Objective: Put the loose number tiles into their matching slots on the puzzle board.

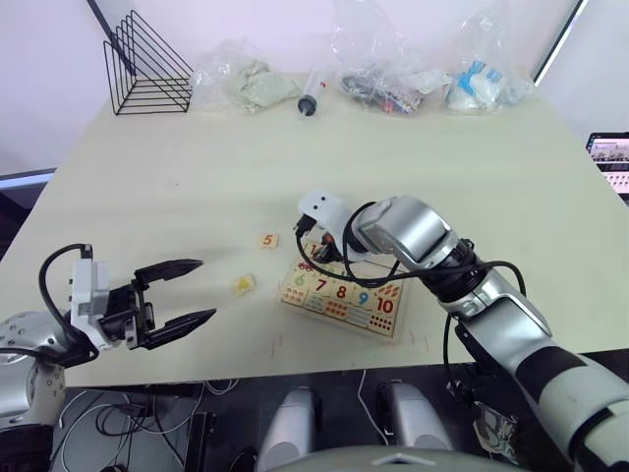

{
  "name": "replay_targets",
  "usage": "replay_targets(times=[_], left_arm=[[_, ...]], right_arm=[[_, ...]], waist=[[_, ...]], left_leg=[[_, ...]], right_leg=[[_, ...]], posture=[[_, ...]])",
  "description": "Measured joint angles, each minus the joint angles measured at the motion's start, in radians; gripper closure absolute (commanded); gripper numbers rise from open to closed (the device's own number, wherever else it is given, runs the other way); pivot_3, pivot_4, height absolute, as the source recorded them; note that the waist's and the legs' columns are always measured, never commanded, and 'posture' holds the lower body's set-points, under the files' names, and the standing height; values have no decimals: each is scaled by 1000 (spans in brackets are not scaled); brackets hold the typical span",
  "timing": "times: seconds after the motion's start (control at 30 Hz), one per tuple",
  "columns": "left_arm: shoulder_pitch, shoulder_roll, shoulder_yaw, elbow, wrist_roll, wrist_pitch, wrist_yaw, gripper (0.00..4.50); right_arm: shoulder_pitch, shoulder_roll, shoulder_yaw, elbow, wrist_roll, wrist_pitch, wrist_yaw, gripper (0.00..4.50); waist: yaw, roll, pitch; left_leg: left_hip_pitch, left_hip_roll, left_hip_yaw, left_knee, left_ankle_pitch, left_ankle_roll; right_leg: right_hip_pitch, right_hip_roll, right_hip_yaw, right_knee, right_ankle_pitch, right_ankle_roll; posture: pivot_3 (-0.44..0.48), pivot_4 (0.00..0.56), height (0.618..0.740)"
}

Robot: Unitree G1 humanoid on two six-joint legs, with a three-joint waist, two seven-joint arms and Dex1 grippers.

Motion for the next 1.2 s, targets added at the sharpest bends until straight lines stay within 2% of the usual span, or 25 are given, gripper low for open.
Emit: replay_targets(times=[1.2], left_arm=[[4, -20, 19, 0, 13, 0, -8, 0]], right_arm=[[-2, 2, 29, 25, -38, -40, 77, 3665]], waist=[[0, 0, 0]], left_leg=[[0, 0, 0, 0, 0, 0]], right_leg=[[0, 0, 0, 0, 0, 0]], posture=[[0, 150, 740]])
